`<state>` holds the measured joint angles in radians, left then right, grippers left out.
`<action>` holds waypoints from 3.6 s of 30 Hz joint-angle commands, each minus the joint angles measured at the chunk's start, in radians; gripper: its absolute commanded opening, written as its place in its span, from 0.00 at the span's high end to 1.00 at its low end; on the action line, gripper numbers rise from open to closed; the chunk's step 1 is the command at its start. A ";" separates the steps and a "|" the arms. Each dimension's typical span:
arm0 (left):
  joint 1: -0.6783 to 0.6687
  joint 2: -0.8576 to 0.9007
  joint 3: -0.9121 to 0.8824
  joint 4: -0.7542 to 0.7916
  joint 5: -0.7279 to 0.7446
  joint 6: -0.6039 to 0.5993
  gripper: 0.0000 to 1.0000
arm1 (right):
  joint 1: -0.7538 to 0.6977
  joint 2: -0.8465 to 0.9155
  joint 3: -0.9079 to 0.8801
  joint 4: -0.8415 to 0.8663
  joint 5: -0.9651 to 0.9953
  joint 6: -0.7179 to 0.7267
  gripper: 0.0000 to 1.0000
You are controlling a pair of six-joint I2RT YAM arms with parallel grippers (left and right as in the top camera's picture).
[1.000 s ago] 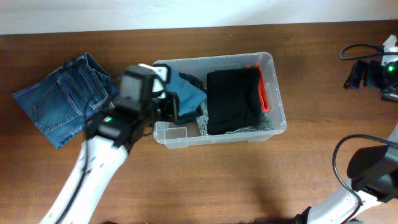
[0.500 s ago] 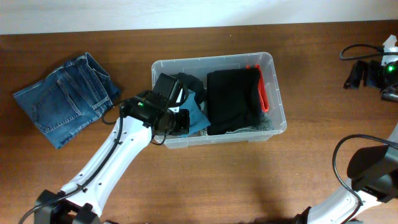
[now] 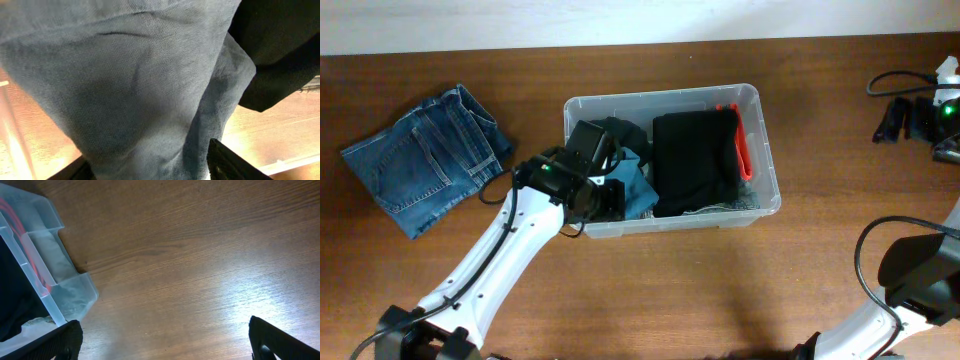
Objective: Pack container
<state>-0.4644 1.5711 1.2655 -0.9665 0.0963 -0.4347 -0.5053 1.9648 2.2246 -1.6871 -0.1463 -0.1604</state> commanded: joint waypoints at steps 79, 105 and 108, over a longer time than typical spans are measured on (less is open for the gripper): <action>-0.111 0.577 0.502 -0.195 -0.110 0.002 1.00 | 0.001 -0.008 0.002 0.000 0.005 0.000 0.02; -0.015 0.400 0.398 -0.166 -0.252 -0.025 0.99 | 0.001 -0.008 0.002 0.000 0.005 0.000 0.02; -0.015 0.400 0.293 -0.080 -0.250 -0.025 0.99 | 0.001 -0.008 0.002 0.000 0.005 0.000 0.02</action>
<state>-0.4782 1.9591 1.6524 -1.0962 -0.1635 -0.4473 -0.5053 1.9648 2.2246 -1.6867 -0.1471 -0.1604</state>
